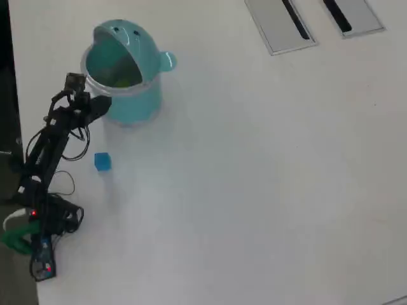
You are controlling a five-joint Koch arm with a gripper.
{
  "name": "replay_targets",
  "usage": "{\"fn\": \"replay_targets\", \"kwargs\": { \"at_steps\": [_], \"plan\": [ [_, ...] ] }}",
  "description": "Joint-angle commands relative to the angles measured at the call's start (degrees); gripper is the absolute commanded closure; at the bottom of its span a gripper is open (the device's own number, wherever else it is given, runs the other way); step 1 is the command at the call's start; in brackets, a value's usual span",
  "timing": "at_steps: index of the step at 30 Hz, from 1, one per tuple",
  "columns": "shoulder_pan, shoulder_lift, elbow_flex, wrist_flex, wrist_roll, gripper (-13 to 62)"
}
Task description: Grasp RGB lego blocks and put them in the bin one by one.
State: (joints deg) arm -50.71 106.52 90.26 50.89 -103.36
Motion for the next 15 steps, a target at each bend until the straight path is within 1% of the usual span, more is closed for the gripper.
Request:
{"fn": "replay_targets", "kwargs": {
  "at_steps": [1,15],
  "plan": [
    [-0.1,2.7,-1.0,0.0,0.0,19.4],
    [0.0,8.1,14.6,0.8,-2.4,19.5]
  ]
}}
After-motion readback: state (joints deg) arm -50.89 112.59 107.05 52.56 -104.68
